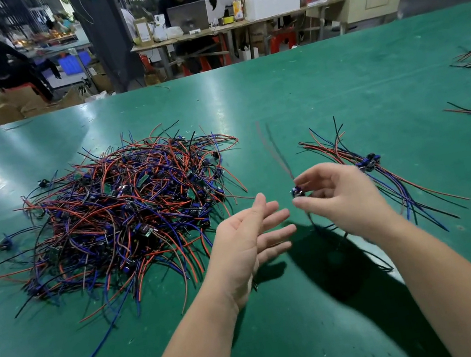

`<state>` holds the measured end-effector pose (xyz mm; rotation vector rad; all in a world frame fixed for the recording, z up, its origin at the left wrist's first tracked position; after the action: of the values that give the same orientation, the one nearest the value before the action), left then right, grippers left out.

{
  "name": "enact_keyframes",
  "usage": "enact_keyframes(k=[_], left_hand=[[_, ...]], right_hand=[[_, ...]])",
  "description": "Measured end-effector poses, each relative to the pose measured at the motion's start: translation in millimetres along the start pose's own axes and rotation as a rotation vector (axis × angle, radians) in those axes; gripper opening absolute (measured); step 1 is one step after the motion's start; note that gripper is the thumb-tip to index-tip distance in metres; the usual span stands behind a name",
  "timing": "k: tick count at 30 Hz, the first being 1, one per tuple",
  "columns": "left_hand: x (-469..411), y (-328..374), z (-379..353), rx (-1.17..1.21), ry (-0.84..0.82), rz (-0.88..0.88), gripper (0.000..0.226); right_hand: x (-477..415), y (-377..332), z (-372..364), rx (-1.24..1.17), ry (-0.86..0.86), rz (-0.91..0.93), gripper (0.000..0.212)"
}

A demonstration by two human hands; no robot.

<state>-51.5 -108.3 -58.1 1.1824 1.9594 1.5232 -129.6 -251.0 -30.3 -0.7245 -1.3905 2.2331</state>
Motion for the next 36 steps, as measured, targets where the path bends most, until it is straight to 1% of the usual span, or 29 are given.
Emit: enact_keyframes(k=[1,3,5,8,11,12,14,16,17,18,20,22,24,26,28,30,32,34,36], left_hand=[[0,2,2,0.012,0.015,0.0,0.045],[0,7,9,0.022,0.072,-0.035,0.032],[0,15,19,-0.051,0.164,-0.106,0.025],[2,25,32,-0.189,0.298,-0.21,0.024],[4,32,38,-0.269,0.373,-0.287,0.024],[5,34,40,-0.33,0.404,-0.322,0.023],[10,41,44,-0.527,0.482,-0.401,0.018],[15,48,47,-0.812,0.569,-0.457,0.012],[17,50,48,-0.974,0.609,-0.467,0.015],[17,50,48,-1.119,0.639,-0.453,0.019],[14,43,51,-1.329,0.658,-0.33,0.029],[9,31,54,-1.493,0.627,-0.179,0.035],[4,21,55,-1.596,0.59,-0.097,0.036],[2,20,56,-1.633,0.591,-0.092,0.034],[2,22,58,-1.664,0.614,-0.115,0.029],[2,26,61,-1.685,0.638,-0.123,0.025],[1,31,62,-1.685,0.65,-0.133,0.025],[2,35,60,-1.624,0.644,-0.161,0.027],[5,39,56,-1.491,0.639,-0.245,0.025]], right_hand=[[-2,5,10,0.062,0.057,-0.038,0.023],[-4,13,31,0.273,0.149,-0.097,0.02],[-5,18,48,0.448,0.231,-0.137,0.017],[-6,21,63,0.491,0.33,-0.162,0.014],[-10,23,63,0.507,0.344,-0.142,0.014],[-11,25,60,0.529,0.319,-0.152,0.013],[-14,32,52,0.605,0.232,-0.191,0.012],[-16,36,47,0.686,0.178,-0.227,0.015],[-16,36,46,0.724,0.168,-0.231,0.019],[-15,34,46,0.764,0.159,-0.228,0.023],[-15,33,42,0.861,0.115,-0.235,0.029],[-14,36,39,0.99,0.05,-0.278,0.035],[-13,38,35,1.076,0.003,-0.323,0.04],[-12,37,33,1.06,0.009,-0.339,0.042],[-11,32,32,0.963,0.072,-0.312,0.043],[-9,24,31,0.829,0.146,-0.25,0.042],[-6,16,26,0.722,0.169,-0.162,0.041],[-4,8,18,0.651,0.161,-0.069,0.035],[-1,1,10,0.572,0.161,-0.005,0.026]])
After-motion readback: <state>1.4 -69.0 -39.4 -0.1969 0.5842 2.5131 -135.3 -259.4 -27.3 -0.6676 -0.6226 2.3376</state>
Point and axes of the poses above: each hand's wrist, its own x-axis away from the middle knuckle, its own z-axis out of the back of the hand, y = z × x, the point moved 7 cm from there along -x, towards the middle knuckle, and after that the axes turned 4 degrees about -y, right-handed, at the moved point
